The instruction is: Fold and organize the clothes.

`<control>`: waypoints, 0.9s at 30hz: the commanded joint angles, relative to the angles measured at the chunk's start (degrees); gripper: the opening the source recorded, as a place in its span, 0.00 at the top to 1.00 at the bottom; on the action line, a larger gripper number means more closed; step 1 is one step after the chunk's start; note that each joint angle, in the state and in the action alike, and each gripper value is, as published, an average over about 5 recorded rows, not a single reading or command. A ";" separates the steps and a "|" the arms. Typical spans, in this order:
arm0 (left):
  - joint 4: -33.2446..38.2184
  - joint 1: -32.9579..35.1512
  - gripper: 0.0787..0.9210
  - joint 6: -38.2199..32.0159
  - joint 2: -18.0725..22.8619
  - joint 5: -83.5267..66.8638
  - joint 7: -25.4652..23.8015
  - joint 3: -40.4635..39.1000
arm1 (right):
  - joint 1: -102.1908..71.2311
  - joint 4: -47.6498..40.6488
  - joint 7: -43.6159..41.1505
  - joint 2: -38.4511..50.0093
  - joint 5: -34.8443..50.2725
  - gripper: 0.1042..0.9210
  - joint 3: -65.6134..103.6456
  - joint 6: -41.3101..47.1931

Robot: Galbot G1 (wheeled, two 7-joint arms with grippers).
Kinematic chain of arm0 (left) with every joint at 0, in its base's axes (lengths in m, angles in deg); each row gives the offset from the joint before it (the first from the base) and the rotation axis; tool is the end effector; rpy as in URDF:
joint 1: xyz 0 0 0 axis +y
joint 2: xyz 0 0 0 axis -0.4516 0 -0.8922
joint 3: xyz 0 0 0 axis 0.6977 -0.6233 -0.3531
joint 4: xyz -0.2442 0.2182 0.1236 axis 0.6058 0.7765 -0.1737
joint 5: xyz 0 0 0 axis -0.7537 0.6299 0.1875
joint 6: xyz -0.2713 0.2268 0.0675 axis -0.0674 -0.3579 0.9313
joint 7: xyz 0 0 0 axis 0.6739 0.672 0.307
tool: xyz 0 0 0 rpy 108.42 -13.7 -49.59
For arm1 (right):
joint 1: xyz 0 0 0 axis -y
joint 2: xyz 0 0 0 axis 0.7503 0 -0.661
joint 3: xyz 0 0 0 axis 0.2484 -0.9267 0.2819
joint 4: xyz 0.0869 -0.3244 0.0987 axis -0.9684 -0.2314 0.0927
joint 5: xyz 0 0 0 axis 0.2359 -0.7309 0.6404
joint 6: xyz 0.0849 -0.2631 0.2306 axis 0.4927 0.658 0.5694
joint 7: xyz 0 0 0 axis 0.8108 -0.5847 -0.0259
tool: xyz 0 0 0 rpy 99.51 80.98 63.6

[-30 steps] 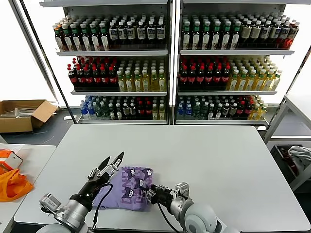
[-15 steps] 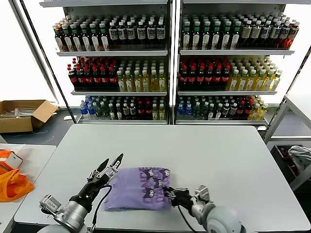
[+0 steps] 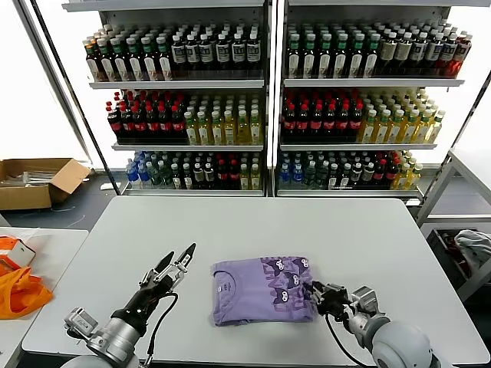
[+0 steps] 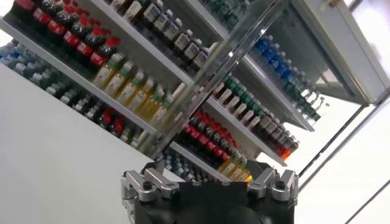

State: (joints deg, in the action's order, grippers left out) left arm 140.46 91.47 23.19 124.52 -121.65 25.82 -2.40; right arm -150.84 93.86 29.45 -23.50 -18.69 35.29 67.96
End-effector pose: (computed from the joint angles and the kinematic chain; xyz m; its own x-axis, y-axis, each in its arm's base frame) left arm 0.1905 0.0541 -0.2224 -0.9198 0.3857 0.0717 0.2425 0.7026 -0.6690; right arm 0.2577 -0.0633 -0.2560 -0.7576 -0.3659 0.5405 -0.4582 0.8879 -0.0412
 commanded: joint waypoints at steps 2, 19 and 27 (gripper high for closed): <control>0.26 0.14 0.12 0.14 -0.05 -0.84 -0.17 0.23 | 1.16 5.32 6.92 -4.90 -7.67 0.69 2.64 0.44; 1.01 2.18 0.12 -0.08 0.05 -0.41 -0.73 1.55 | 7.51 -15.82 12.00 -23.78 -8.49 0.14 -14.11 -8.42; 0.89 2.05 0.12 -0.12 0.06 -0.27 -0.90 1.11 | 6.57 -5.02 14.37 -21.62 -7.72 0.12 -13.09 -11.08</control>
State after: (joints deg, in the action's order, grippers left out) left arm 141.40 93.36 23.09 124.51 -121.94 24.91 -1.04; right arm -145.03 84.44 40.22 -42.03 -26.26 24.65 60.99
